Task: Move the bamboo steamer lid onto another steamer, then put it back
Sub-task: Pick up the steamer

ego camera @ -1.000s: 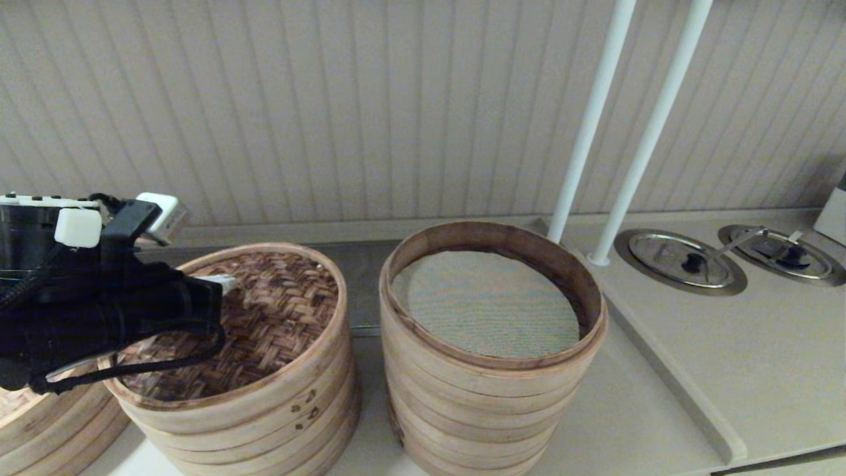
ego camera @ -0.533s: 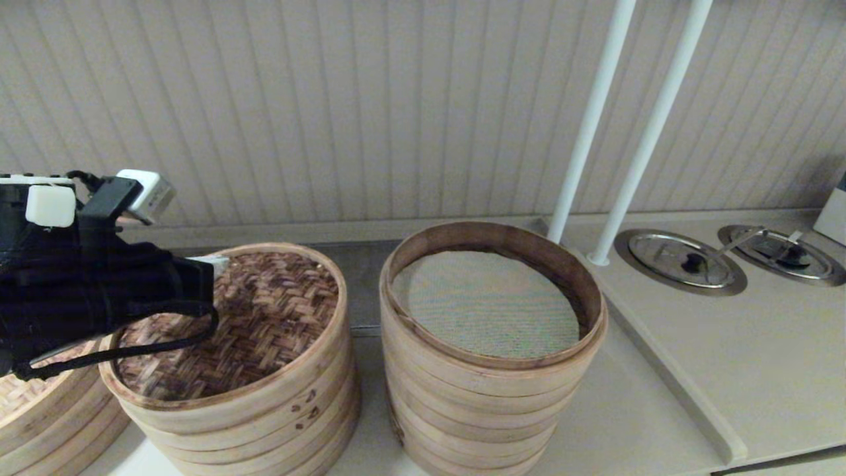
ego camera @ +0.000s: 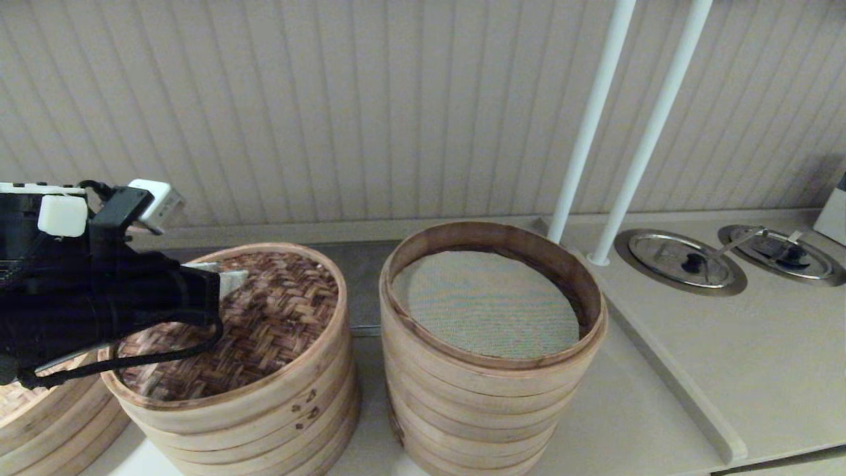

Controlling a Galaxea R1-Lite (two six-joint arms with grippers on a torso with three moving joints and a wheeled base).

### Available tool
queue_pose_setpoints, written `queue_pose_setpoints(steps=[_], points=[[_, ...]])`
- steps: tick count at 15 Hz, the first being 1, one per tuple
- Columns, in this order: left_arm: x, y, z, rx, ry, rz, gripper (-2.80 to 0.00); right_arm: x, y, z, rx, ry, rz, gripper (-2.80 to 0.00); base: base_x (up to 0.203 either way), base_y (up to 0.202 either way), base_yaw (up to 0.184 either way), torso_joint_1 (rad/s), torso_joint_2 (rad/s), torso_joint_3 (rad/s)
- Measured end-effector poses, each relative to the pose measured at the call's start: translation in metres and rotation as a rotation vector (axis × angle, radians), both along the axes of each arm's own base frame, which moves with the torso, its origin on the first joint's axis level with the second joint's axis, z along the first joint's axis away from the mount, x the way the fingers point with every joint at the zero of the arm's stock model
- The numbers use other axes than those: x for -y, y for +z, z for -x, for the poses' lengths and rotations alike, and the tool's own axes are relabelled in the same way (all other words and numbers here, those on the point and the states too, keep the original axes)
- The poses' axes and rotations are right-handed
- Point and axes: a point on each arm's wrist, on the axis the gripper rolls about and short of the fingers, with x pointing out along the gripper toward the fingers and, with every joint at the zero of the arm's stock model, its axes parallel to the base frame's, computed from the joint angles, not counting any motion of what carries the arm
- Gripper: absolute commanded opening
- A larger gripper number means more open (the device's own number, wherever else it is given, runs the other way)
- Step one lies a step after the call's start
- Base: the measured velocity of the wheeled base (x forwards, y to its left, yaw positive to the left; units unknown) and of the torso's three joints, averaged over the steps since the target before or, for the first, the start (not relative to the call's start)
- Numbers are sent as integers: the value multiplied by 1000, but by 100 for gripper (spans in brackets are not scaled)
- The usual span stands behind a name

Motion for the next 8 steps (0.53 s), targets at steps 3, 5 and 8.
queue_pose_setpoints(steps=[3, 5, 8], points=[[2, -5, -3, -22, -5, -6, 0, 0, 0, 0, 0, -1, 0, -280, 0, 0, 0, 0, 0, 0], [4, -10, -3, -36, -13, -11, 0, 0, 0, 0, 0, -1, 0, -280, 0, 0, 0, 0, 0, 0], [7, -16, -2, -51, -24, -15, 0, 0, 0, 0, 0, 1, 0, -280, 0, 0, 0, 0, 0, 0]])
